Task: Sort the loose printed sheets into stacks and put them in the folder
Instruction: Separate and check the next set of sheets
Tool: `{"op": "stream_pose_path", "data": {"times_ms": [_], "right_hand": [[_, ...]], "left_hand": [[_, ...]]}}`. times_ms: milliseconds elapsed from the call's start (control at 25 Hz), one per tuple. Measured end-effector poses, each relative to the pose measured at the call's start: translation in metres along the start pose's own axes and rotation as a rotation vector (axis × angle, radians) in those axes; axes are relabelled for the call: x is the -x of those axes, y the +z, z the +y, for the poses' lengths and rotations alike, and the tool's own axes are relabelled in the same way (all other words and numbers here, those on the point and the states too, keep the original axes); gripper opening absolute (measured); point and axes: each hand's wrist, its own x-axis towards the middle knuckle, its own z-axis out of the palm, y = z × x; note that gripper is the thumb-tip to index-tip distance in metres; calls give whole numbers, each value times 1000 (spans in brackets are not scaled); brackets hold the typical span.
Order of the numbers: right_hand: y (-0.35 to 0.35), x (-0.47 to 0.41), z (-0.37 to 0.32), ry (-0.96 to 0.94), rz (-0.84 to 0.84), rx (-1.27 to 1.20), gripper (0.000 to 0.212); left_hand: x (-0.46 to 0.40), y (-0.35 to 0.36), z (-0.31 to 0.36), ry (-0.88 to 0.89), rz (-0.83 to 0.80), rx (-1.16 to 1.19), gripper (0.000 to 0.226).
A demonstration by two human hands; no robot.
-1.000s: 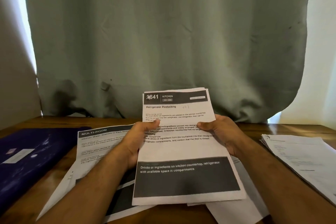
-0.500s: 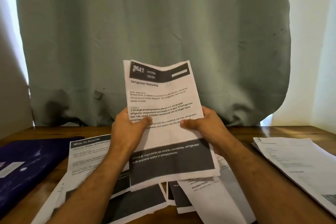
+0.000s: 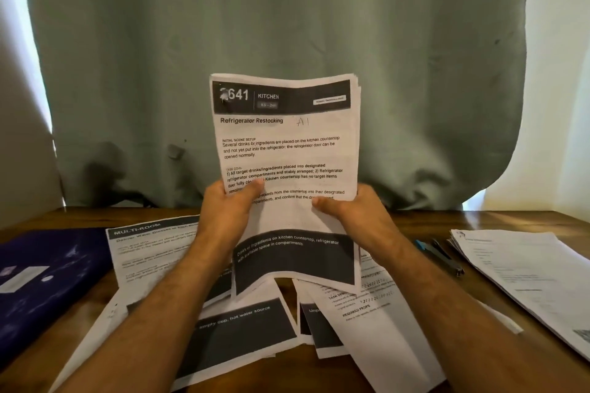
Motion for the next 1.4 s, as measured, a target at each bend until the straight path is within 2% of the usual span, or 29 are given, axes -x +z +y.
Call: {"op": "stream_pose_path", "data": {"times_ms": [80, 160, 320, 480, 880, 1000, 1080, 1160, 1280, 1400], "right_hand": [[-3, -4, -2, -37, 65, -42, 17], [-2, -4, -1, -33, 57, -55, 17], [1, 0, 13, 60, -10, -32, 25], [1, -4, 19, 52, 62, -123, 20], [0, -4, 30, 118, 47, -67, 26], [-8, -4, 23, 82, 44, -109, 24], [-19, -6, 12, 27, 26, -208, 24], [-32, -5, 5, 32, -13, -289, 20], [-50, 0, 9, 192, -66, -251, 17], [-55, 1, 27, 364, 27, -211, 20]], "left_hand": [[-3, -3, 3, 61, 23, 30, 10], [-6, -4, 0, 82, 32, 28, 8], [-2, -3, -18, -57, -26, -83, 8], [-4, -8, -25, -38, -35, -92, 4], [7, -7, -34, -37, -108, -124, 7], [9, -6, -27, -39, -124, -72, 10], [6, -6, -21, -108, -123, 32, 13], [8, -7, -18, -264, -194, 163, 18], [20, -6, -22, -544, -363, 205, 26], [30, -2, -28, -764, -464, 192, 27]]}}
